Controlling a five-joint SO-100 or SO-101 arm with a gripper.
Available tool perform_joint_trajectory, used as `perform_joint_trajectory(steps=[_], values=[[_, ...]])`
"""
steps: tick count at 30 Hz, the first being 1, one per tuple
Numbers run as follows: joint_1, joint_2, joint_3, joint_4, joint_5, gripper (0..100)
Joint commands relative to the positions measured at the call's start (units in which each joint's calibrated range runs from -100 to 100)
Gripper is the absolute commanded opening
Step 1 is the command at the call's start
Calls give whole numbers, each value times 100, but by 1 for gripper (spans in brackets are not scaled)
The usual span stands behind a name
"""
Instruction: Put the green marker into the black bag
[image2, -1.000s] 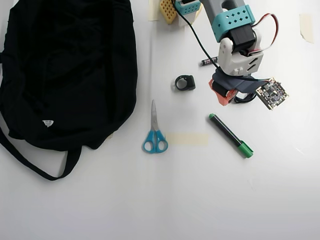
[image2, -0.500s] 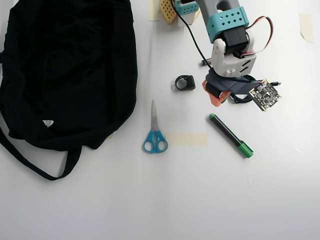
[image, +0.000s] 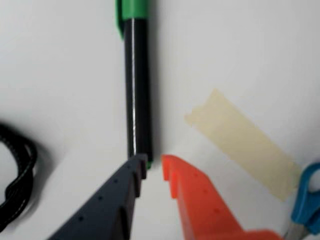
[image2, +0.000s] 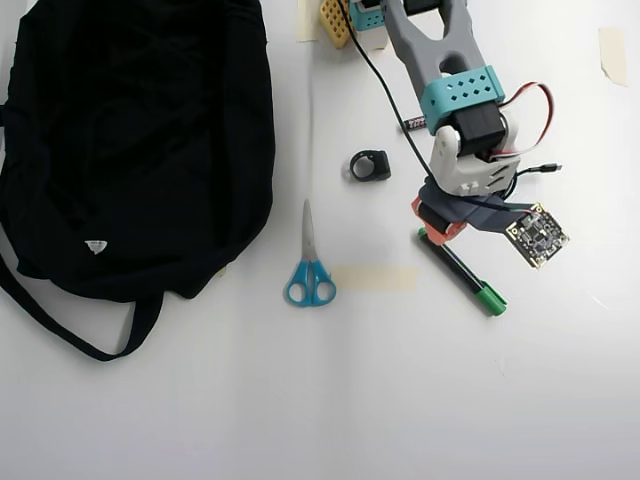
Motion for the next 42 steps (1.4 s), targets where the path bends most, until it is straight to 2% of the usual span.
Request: perform_joint_trajectory(steps=[1, 19, 42], values=[[-41, 119, -639, 27, -14, 4], [116, 700, -765, 268, -109, 4], [-206, 758, -801, 208, -271, 5]])
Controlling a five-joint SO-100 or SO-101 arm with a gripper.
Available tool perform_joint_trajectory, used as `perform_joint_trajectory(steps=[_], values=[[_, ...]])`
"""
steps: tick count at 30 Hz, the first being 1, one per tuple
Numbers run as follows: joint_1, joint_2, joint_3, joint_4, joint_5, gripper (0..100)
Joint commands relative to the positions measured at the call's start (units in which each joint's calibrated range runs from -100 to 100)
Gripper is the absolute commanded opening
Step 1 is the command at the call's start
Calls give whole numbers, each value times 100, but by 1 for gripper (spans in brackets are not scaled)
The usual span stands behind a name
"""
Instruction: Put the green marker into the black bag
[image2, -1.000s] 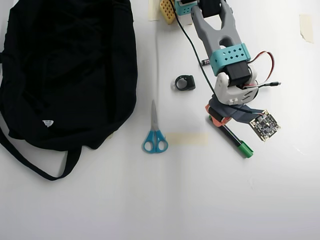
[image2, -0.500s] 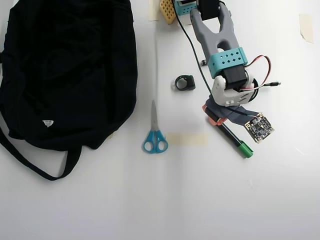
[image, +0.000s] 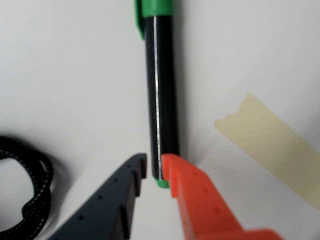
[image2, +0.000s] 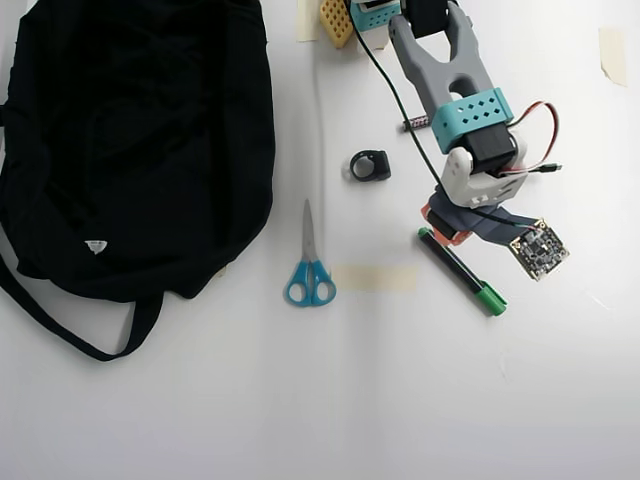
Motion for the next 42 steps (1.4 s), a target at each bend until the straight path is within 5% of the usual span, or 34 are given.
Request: perform_joint_trajectory(steps=[1, 33, 42], values=[[22, 36, -271, -33, -17, 5], [-22, 550, -1061, -41, -12, 5], [-30, 550, -1106, -41, -12, 13]])
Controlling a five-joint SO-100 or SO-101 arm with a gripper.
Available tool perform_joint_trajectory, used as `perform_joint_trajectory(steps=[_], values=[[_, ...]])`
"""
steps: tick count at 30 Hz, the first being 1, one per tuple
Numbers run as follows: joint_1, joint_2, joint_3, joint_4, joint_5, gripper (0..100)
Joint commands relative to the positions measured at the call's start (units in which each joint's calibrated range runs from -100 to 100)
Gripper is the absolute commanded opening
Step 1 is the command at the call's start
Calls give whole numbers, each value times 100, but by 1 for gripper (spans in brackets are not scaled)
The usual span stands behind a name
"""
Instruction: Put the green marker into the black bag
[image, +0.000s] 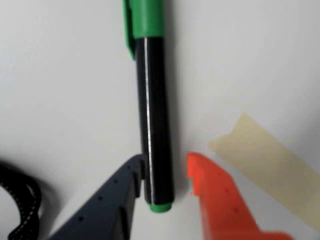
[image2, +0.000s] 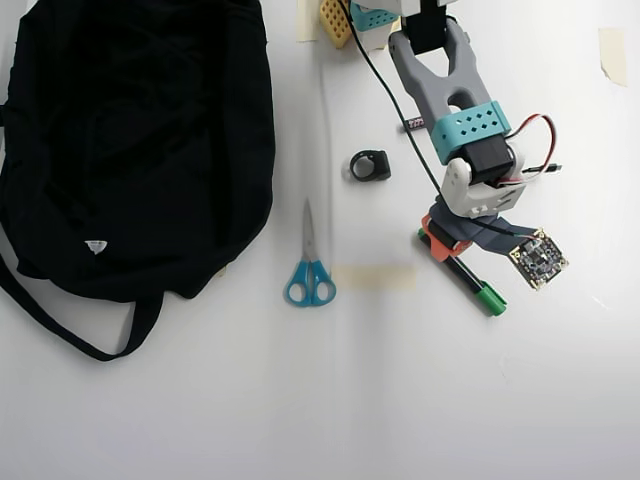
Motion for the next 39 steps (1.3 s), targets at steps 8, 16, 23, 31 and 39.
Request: perform_joint_trajectory(steps=[8, 16, 23, 31, 39], values=[[-45, -81, -328, -7, -18, 20], [-150, -81, -283, 27, -117, 27], [-209, -89, -310, 105, -264, 32], [-329, -89, -310, 114, -558, 35], [-456, -97, -319, 114, -747, 35]])
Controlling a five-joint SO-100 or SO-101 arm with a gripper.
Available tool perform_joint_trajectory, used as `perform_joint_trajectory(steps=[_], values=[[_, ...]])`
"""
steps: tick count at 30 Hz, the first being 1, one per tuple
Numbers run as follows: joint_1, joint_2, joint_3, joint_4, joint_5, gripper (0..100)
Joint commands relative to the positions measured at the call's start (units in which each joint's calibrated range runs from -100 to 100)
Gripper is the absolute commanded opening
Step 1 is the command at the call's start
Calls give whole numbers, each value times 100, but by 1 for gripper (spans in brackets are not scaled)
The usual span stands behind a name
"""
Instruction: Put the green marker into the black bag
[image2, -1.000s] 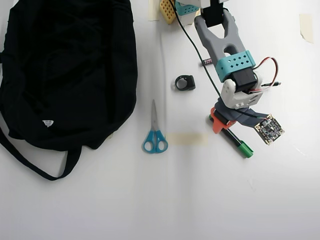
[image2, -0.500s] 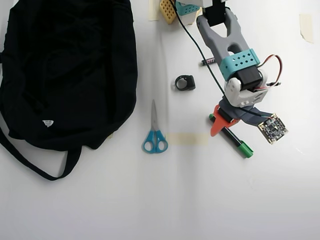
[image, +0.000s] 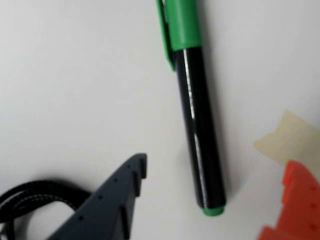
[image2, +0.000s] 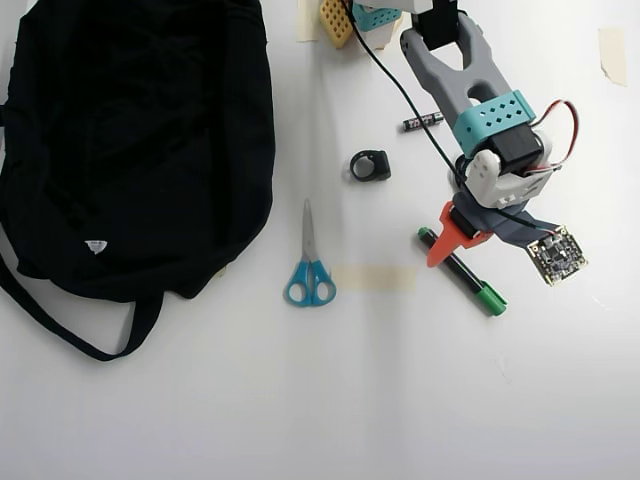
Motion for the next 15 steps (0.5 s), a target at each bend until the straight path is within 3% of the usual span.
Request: perform_joint_trajectory(steps=[1, 15], values=[[-74, -97, -271, 28, -63, 36], [-89, -47, -136, 131, 5, 41]])
